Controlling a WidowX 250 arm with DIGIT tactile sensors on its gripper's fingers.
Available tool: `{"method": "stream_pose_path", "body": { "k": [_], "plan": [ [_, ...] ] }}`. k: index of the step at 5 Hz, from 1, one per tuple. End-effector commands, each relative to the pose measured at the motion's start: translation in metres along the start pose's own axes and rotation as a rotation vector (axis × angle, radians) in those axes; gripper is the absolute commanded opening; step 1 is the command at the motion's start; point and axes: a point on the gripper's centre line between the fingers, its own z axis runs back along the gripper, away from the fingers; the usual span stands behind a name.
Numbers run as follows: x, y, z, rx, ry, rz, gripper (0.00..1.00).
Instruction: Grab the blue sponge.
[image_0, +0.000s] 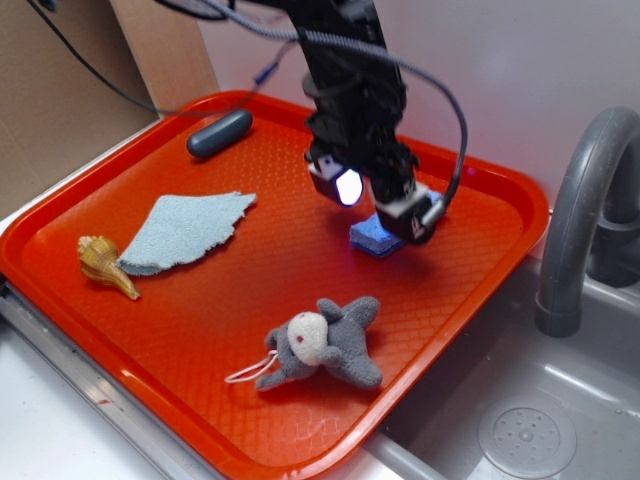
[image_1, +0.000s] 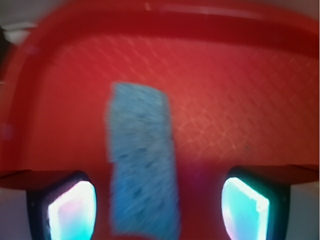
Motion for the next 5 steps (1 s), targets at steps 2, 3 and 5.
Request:
{"method": "stream_pose_path", "body": {
  "k": [2,3,5],
  "plan": [
    [0.008,-0.028,0.004,0.0,-0.023,-0.083,0.0],
    [0.004,-0.024,0.014,0.023,-0.032,-0.076,0.0],
    [-0.003,0.012,0.103,-0.125,-0.138,-0.075,0.0]
  ]
}}
